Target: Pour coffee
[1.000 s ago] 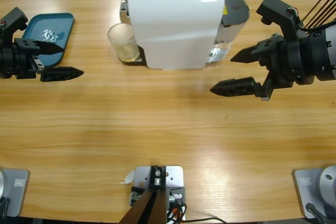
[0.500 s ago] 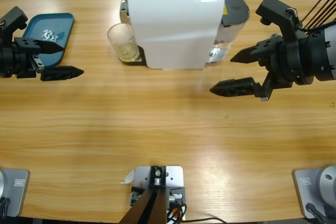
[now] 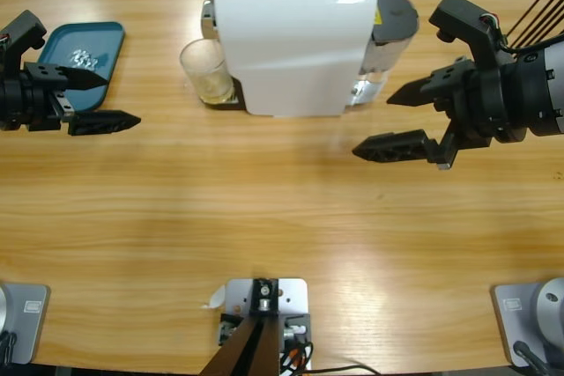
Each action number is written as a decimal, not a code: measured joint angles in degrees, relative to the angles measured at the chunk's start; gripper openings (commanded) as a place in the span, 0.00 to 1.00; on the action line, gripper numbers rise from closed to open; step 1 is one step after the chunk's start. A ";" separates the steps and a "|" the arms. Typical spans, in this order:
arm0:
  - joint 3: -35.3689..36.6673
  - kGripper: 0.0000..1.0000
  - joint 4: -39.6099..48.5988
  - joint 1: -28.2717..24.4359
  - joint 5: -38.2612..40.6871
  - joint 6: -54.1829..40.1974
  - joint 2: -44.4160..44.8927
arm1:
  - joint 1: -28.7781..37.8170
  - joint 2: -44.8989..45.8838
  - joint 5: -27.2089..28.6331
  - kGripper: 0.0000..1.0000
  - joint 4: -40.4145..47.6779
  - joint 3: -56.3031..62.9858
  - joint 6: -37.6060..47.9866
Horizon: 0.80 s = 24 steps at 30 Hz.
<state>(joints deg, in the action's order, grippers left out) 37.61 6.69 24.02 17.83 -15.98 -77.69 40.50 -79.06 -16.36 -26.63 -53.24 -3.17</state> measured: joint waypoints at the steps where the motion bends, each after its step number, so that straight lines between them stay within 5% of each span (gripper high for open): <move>1: 0.00 1.00 0.00 0.00 0.00 0.00 0.00 | 0.00 0.00 0.00 1.00 0.00 0.00 0.00; 12: -0.21 1.00 -4.03 0.00 0.00 0.00 -1.57 | 0.01 0.00 0.00 1.00 -0.09 0.00 -0.01; 24: 1.82 1.00 -15.58 2.15 1.58 0.00 -13.49 | 0.02 -0.64 0.00 1.00 -0.21 0.00 -0.02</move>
<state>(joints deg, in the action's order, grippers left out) 39.43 -8.90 26.17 19.41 -15.98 -91.19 40.52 -79.70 -16.36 -26.84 -53.24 -3.19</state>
